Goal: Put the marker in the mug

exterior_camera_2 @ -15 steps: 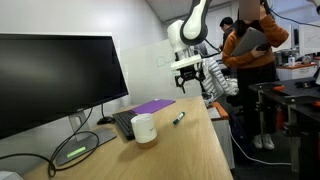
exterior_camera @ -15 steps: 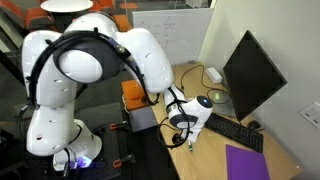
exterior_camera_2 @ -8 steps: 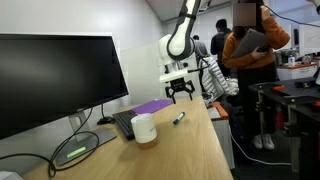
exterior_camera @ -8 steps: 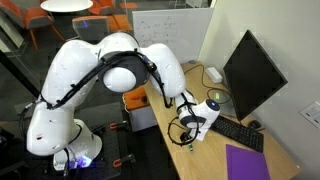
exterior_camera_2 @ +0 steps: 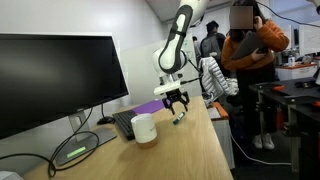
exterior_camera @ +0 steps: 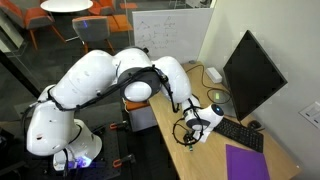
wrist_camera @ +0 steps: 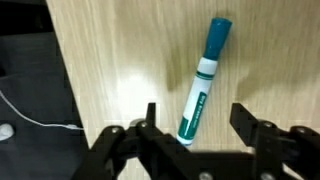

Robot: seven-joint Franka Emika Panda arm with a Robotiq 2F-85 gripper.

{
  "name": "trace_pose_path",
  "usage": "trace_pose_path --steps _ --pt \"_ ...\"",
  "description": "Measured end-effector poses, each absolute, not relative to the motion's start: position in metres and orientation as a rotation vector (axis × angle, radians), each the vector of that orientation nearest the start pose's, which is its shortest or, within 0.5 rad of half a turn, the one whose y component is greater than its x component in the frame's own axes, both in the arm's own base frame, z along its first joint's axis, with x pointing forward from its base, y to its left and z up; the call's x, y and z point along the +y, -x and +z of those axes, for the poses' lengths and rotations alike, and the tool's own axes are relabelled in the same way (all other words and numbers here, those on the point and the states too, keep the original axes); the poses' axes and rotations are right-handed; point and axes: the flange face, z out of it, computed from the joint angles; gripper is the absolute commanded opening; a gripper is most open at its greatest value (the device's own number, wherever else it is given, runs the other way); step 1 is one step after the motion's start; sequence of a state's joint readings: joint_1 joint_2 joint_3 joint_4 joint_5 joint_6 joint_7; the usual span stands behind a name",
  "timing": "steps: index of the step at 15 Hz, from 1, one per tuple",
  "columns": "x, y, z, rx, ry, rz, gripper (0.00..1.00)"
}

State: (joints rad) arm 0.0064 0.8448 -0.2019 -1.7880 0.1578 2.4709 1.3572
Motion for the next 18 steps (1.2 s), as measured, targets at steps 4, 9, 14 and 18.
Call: trace_pose_path --steps 4,9,14,18 --pt "-0.120 -0.614 0.068 2.380 2.248 0.129 0.29" --pt "-0.123 -0.610 0.059 2.399 2.225 0.130 0.04" --pt "-0.127 -0.618 0.064 2.381 2.194 0.019 0.05" --pt "-0.120 -0.629 0.084 2.406 2.213 -0.135 0.05"
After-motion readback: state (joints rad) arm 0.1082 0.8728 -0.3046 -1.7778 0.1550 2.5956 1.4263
